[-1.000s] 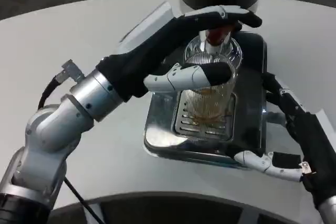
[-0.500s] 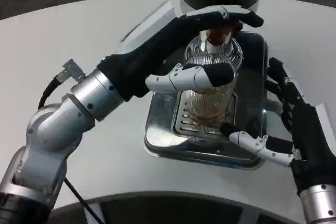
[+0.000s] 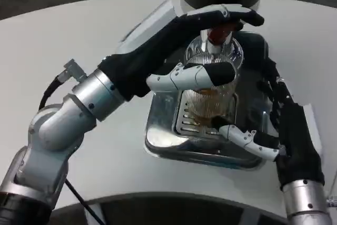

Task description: Grasp the cup under the faucet to collect the drink, then remove the cup.

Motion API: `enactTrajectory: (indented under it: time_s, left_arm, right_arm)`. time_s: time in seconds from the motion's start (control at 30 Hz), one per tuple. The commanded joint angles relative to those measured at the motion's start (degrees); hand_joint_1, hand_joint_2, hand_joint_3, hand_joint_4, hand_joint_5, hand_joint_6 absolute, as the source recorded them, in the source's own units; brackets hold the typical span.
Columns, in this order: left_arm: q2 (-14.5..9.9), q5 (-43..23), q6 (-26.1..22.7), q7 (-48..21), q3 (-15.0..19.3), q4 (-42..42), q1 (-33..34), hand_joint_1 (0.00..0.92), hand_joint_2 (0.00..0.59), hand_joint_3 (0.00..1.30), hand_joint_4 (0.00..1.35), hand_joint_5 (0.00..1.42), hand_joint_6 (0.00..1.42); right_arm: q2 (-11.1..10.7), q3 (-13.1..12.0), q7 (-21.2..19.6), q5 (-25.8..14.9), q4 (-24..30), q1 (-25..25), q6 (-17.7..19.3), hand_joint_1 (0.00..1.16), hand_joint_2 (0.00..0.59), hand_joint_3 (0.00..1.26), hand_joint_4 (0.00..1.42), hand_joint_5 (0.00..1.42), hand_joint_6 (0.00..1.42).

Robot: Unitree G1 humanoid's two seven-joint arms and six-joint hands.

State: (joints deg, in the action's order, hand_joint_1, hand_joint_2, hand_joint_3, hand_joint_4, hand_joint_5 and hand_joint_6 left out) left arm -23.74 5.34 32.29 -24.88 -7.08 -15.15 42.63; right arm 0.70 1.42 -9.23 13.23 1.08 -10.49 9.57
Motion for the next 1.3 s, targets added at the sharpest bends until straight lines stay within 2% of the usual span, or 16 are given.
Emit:
enactTrajectory:
  time_s: [0.03,0.47,1.3]
  left_arm:
    - [-0.81,2.61,-0.53,-1.06,-1.48,-1.91,-1.24,0.0,0.054,0.34,0.2,0.26,0.18]
    - [-0.96,3.57,0.97,-0.26,-2.04,-3.36,-0.28,0.0,0.055,0.34,0.2,0.27,0.18]
    - [-1.19,4.49,2.87,0.32,-1.96,-5.25,0.35,0.0,0.055,0.35,0.2,0.27,0.18]
  right_arm:
    - [0.52,0.46,-1.11,-0.2,-2.97,-1.37,2.08,0.99,0.123,0.06,0.07,0.11,0.23]
    - [1.43,0.49,-2.53,-0.48,-8.73,-5.42,4.17,0.97,0.127,0.04,0.04,0.09,0.21]
    - [3.32,2.39,-3.27,-0.56,-11.93,-7.58,5.46,0.95,0.127,0.04,0.04,0.08,0.2]
